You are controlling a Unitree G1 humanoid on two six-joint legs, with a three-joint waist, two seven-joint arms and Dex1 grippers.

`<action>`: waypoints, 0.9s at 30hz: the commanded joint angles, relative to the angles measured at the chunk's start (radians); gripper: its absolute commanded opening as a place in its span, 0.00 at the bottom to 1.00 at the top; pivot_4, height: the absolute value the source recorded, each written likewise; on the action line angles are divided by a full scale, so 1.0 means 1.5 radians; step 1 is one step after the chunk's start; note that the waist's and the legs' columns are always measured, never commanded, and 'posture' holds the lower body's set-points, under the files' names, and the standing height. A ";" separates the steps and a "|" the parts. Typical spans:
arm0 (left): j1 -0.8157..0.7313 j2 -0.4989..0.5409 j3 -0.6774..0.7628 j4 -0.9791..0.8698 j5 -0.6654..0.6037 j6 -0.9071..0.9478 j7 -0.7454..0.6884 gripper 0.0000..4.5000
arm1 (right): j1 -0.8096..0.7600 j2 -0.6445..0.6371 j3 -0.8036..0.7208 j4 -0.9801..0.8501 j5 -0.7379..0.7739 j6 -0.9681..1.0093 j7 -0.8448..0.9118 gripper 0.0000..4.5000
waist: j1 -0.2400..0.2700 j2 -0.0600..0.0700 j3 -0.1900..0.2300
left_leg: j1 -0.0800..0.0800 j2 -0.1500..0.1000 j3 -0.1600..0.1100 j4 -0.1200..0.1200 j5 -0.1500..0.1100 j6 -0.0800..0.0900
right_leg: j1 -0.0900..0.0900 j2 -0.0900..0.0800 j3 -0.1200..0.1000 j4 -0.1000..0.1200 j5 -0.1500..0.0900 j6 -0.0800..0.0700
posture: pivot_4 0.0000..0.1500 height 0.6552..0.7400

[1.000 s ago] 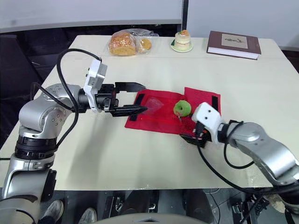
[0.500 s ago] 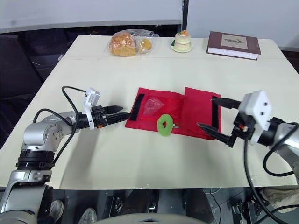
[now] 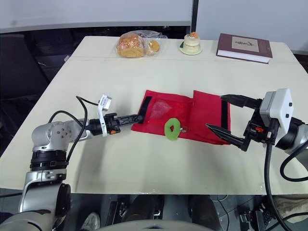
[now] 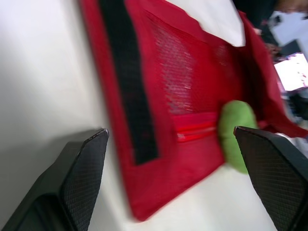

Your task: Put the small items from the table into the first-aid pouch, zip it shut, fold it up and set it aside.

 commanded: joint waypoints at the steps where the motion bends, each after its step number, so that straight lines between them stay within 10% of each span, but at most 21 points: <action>1: -0.026 -0.025 0.066 0.014 -0.060 0.042 0.010 0.72 | 0.014 -0.021 0.007 -0.019 -0.037 -0.020 0.004 1.00 | 0.000 0.000 0.000 | 0.000 0.000 0.000 0.000 0.000 0.000 | 0.000 0.000 0.000 0.000 0.000 0.000 | 1.00 0.87; 9: -0.003 -0.005 0.083 0.004 -0.077 0.052 -0.006 0.01 | 0.003 -0.019 0.025 -0.019 -0.033 -0.015 -0.002 1.00 | -0.002 0.000 0.000 | 0.000 0.000 0.000 0.000 0.001 -0.001 | 0.000 0.000 0.000 0.000 0.000 0.000 | 1.00 0.87; 23: 0.041 0.176 0.033 0.050 -0.045 0.001 -0.168 0.01 | -0.099 0.000 0.164 0.091 -0.071 -0.001 -0.009 1.00 | -0.002 0.000 0.000 | 0.000 0.001 0.000 0.000 0.000 0.000 | -0.001 -0.001 0.000 0.000 0.000 -0.001 | 1.00 0.87; 27: 0.041 0.216 0.009 0.038 -0.049 -0.013 -0.244 0.00 | -0.186 0.021 0.293 0.202 -0.191 -0.056 0.019 0.71 | -0.003 0.000 0.000 | 0.000 0.001 0.001 0.000 0.000 0.000 | -0.001 -0.002 0.000 0.000 -0.001 -0.003 | 1.00 0.87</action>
